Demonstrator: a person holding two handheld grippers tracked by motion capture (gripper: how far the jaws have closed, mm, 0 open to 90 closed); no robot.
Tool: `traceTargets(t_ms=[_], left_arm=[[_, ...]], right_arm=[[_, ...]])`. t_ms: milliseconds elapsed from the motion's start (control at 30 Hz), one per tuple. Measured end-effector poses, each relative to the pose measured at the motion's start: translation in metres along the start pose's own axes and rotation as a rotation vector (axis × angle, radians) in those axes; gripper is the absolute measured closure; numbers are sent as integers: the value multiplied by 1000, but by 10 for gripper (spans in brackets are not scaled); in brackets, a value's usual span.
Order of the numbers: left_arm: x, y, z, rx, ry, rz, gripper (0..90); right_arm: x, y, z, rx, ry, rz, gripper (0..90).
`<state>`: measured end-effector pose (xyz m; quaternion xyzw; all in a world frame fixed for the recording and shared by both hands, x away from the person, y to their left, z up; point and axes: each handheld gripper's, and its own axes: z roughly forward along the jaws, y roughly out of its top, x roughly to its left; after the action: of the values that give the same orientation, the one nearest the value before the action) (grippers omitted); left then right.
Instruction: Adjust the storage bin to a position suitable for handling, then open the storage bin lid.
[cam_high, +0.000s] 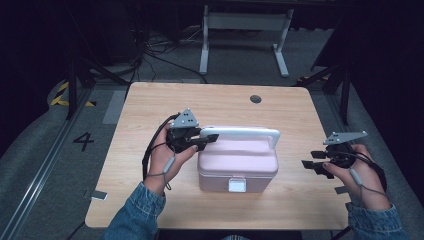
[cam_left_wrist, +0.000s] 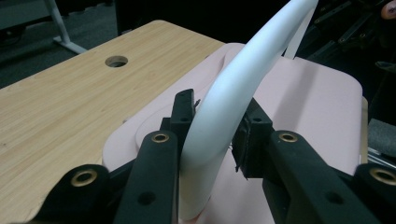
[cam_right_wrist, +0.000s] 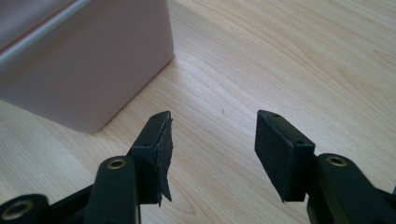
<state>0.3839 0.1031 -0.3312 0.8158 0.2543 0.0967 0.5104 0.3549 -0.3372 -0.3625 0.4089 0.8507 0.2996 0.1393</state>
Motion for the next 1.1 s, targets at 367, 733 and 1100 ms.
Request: traceTargets(t_ms=[367, 733, 1100], left_arm=[[9, 12, -1, -36, 3, -18, 728], [28, 23, 2, -86, 22, -75, 737], [42, 35, 7, -67, 29, -91, 747]], right_arm=[[6, 2, -8, -70, 19, -16, 484], [24, 14, -23, -221, 134, -45, 605], [49, 26, -16, -346, 229, -137, 841]])
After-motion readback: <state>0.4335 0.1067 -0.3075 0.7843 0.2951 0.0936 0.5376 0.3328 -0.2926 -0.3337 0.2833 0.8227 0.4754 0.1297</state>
